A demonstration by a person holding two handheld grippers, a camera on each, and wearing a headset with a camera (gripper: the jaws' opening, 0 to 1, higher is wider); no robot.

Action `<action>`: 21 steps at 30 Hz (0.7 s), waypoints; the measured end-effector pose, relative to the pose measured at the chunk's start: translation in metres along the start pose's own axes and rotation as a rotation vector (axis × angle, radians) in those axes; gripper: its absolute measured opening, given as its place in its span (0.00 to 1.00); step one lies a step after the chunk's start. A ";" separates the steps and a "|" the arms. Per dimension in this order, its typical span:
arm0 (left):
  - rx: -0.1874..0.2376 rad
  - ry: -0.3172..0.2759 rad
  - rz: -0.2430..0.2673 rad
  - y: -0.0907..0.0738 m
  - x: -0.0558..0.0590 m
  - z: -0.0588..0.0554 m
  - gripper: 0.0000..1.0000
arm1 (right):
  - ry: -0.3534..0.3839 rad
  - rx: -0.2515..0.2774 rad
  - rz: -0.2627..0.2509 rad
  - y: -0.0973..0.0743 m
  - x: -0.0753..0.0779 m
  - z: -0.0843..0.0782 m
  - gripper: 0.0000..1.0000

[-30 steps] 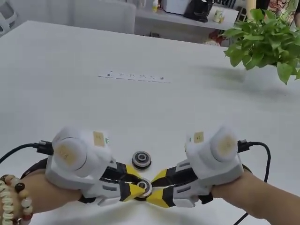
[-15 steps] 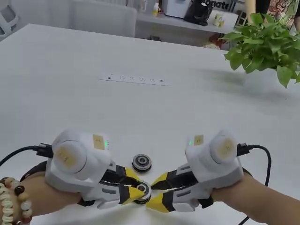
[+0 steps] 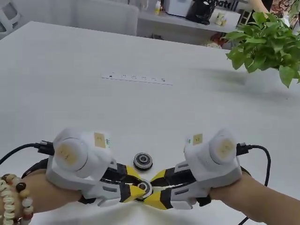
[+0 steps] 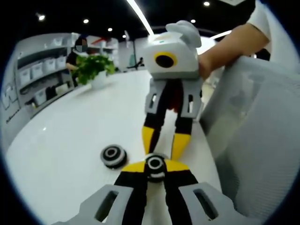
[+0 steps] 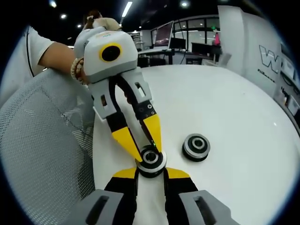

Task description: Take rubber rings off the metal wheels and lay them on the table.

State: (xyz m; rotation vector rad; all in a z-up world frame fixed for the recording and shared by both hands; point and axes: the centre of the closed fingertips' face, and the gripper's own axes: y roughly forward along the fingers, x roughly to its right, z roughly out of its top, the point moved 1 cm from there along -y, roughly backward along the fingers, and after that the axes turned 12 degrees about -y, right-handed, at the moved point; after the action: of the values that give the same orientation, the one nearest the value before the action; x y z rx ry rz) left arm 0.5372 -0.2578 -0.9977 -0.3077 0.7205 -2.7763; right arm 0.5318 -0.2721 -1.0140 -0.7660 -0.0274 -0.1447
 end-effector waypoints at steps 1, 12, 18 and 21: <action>0.001 -0.001 0.000 0.000 0.000 0.000 0.14 | 0.001 -0.001 0.000 0.000 0.000 -0.001 0.18; 0.000 0.000 -0.001 0.000 0.000 0.000 0.14 | 0.091 0.015 0.021 -0.001 -0.002 0.000 0.20; 0.001 0.001 -0.001 0.000 0.000 0.000 0.14 | 0.042 0.001 -0.001 0.001 0.000 -0.001 0.23; 0.001 0.001 -0.001 0.000 -0.001 0.000 0.14 | 0.030 0.004 -0.009 0.003 0.001 0.001 0.23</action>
State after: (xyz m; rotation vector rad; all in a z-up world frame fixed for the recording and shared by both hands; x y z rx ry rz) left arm 0.5378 -0.2580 -0.9976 -0.3067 0.7194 -2.7779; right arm 0.5332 -0.2695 -1.0148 -0.7601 -0.0030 -0.1646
